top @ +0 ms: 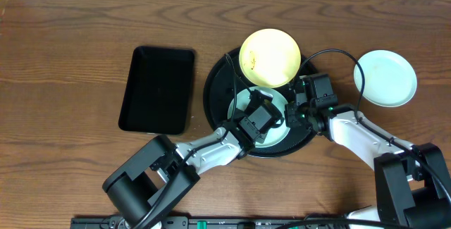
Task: Clean dirty plates on tray and stack at the side
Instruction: 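Scrub the pale green plate again with the sponge in the left gripper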
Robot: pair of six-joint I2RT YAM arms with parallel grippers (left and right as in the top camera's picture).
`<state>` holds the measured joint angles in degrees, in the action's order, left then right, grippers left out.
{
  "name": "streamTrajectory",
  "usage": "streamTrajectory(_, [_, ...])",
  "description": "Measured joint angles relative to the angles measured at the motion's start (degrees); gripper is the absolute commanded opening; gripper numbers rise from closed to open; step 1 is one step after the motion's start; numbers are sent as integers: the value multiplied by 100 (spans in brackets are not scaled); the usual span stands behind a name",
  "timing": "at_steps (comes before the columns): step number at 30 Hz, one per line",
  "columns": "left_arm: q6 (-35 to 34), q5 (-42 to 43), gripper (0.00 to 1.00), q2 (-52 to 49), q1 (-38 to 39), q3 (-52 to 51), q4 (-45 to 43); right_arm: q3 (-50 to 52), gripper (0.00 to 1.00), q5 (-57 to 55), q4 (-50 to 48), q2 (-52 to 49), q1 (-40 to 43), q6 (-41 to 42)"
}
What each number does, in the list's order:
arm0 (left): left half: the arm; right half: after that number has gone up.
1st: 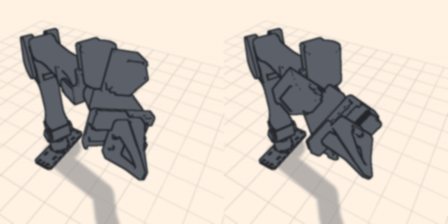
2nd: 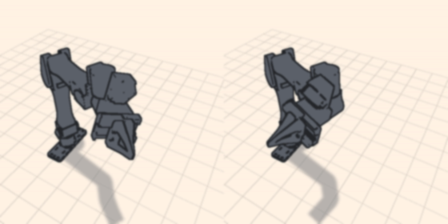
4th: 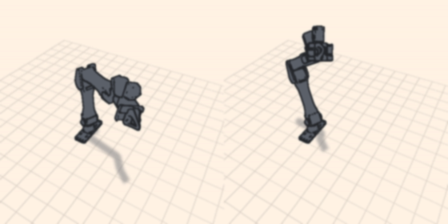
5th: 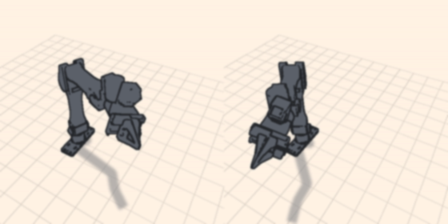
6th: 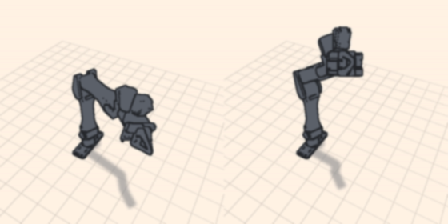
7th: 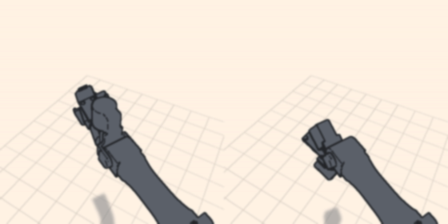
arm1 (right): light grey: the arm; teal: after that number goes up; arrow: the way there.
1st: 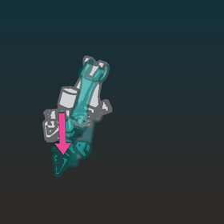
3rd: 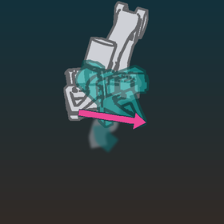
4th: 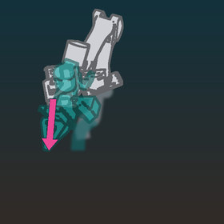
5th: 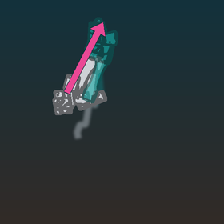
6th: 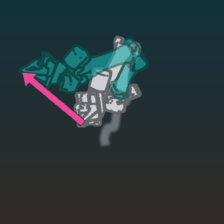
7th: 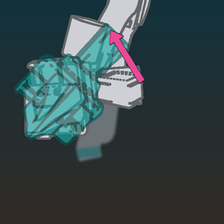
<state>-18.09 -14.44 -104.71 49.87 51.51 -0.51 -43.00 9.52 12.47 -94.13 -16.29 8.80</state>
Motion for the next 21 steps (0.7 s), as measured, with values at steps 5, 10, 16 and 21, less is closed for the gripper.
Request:
streamTrajectory(5, [116,-59,7,0,-118,0,7,0,1,0,0,0,0,0])
streamTrajectory(10, [166,-76,7,-9,-278,0,7,0,1,0,0,0,0,0])
streamTrajectory(16, [201,-94,8,-17,-450,-2,-74,0,1,0,0,0,0,0])
streamTrajectory(21, [247,-105,7,-98,-599,-28,-664,0,1,-15,-15,0,2,0])
